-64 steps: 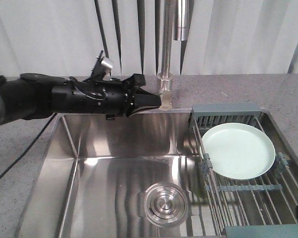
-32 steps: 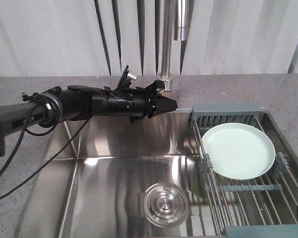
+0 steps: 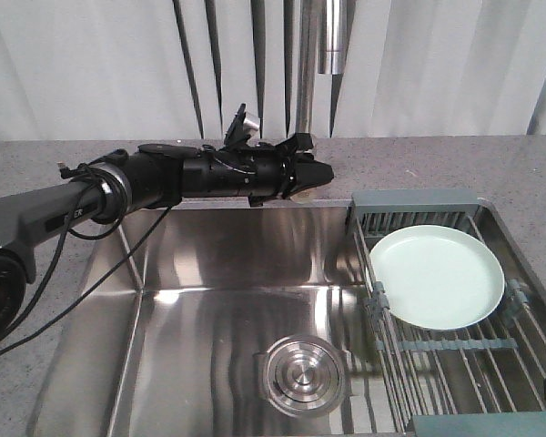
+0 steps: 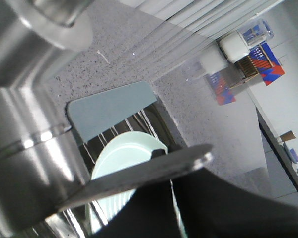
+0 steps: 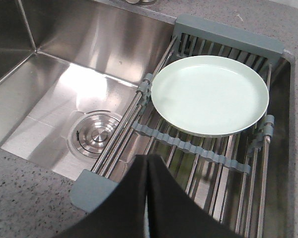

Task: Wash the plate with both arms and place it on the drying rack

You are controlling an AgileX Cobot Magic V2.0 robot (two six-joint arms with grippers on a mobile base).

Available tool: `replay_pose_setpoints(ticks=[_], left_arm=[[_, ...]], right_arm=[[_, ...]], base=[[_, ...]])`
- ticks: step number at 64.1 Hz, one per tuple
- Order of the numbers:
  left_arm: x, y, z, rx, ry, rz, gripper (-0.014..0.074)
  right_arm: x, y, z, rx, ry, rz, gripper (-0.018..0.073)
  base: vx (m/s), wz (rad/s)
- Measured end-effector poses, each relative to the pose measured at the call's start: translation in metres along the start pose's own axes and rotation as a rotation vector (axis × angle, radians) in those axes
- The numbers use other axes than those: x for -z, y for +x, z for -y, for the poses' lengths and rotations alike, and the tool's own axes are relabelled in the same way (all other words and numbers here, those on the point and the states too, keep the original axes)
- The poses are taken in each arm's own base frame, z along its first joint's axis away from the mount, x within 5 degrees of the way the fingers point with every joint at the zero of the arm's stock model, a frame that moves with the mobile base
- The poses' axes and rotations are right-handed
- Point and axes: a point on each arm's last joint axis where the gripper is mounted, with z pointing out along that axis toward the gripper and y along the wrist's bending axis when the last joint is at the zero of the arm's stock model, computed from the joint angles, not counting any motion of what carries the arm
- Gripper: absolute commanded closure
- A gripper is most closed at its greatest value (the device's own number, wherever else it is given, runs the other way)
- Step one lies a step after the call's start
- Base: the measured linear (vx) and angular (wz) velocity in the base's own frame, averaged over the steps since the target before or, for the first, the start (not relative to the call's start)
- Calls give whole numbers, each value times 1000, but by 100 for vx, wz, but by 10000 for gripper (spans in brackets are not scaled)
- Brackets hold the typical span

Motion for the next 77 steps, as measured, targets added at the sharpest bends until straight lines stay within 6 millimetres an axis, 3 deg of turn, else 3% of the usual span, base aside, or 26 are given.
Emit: replay_pose_setpoints(ticks=[38,59,77], left_arm=[[13,-13,9,-17,64,-4,603],[39,-5,61,-140,84,-220,603],[98,7,111,-385,-263,-479,603]], right_arm=[[0,0,0,1,1,0,564],[0,0,0,1,1,0,564],[0,0,0,1,1,0,564]], base=[[0,0],[0,0],[0,0]])
